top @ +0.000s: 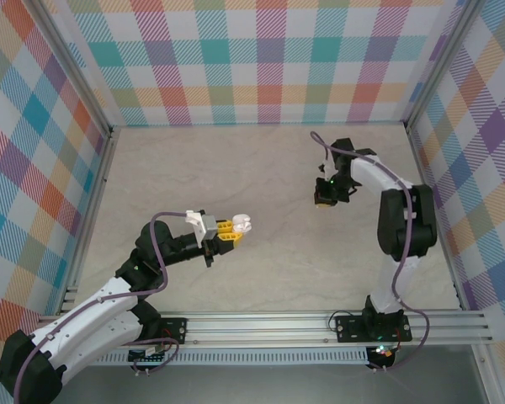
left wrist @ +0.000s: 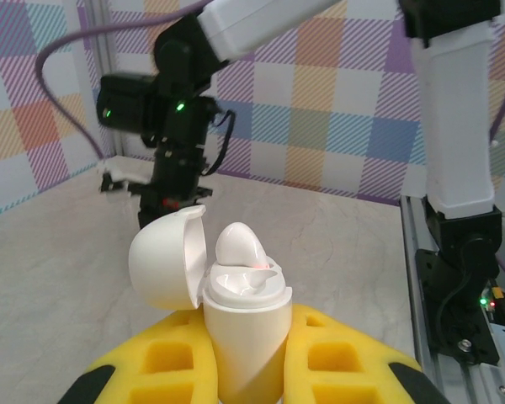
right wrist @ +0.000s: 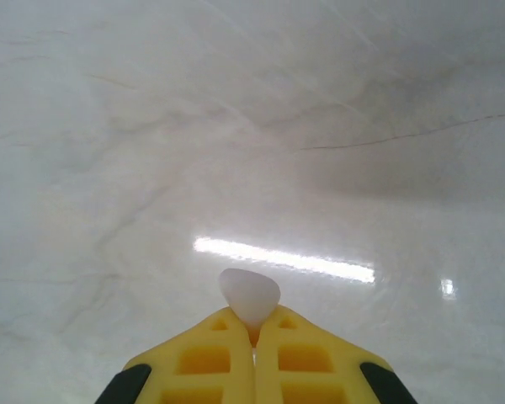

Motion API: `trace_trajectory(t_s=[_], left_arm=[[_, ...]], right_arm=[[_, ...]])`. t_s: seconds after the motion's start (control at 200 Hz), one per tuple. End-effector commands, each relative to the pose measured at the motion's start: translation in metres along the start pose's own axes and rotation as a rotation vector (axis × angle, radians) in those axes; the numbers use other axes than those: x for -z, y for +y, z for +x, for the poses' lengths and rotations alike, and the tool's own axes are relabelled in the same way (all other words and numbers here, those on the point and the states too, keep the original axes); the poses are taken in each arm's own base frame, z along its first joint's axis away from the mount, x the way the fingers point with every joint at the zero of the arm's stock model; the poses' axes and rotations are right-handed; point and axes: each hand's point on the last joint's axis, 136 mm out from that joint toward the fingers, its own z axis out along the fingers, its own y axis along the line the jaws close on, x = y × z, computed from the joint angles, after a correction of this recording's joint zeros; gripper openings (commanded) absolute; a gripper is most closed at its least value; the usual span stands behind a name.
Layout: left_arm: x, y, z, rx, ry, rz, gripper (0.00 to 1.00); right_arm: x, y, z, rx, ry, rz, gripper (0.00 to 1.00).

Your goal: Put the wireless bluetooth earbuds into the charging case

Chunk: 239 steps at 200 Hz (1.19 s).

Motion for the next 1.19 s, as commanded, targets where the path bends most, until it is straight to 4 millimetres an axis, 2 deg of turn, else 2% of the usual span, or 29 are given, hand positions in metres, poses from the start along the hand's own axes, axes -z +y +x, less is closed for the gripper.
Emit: trace_trajectory(t_s=[0.0, 0.14, 0.19, 0.365, 0.505, 0.665, 0.805, 0.965, 1.19], left_arm=[[0.0, 0.003, -0.008, -0.019, -0.037, -0.028, 0.0], [-0.002, 0.007, -0.009, -0.04, -0.032, -0.036, 0.0], [-0.004, 0.007, -0.011, -0.047, -0.035, -0.031, 0.0], [-0.011, 0.006, -0.016, -0.05, -0.034, -0.006, 0.0], [-0.014, 0.005, -0.022, -0.053, -0.047, 0.01, 0.0], [-0.014, 0.0, -0.028, -0.049, -0.061, 0.043, 0.0], [-0.011, -0.003, -0.035, -0.041, -0.087, 0.051, 0.0], [-0.008, -0.002, -0.039, -0.037, -0.102, 0.037, 0.0], [-0.007, 0.001, -0.046, -0.035, -0.133, 0.017, 0.0]], right_arm=[[0.041, 0.032, -0.006, 0.039, -0.135, -0.113, 0.0], [0.092, 0.068, 0.006, 0.144, -0.283, -0.176, 0.0], [0.112, 0.086, 0.014, 0.211, -0.347, -0.203, 0.0], [0.17, 0.163, 0.059, 0.497, -0.547, -0.326, 0.0], [0.198, 0.217, 0.093, 0.634, -0.626, -0.525, 0.0], [0.201, 0.265, 0.121, 0.756, -0.6, -0.687, 0.0], [0.193, 0.29, 0.133, 0.823, -0.57, -0.748, 0.0], [0.196, 0.307, 0.143, 0.871, -0.593, -0.794, 0.0], [0.196, 0.31, 0.151, 0.906, -0.609, -0.799, 0.0]])
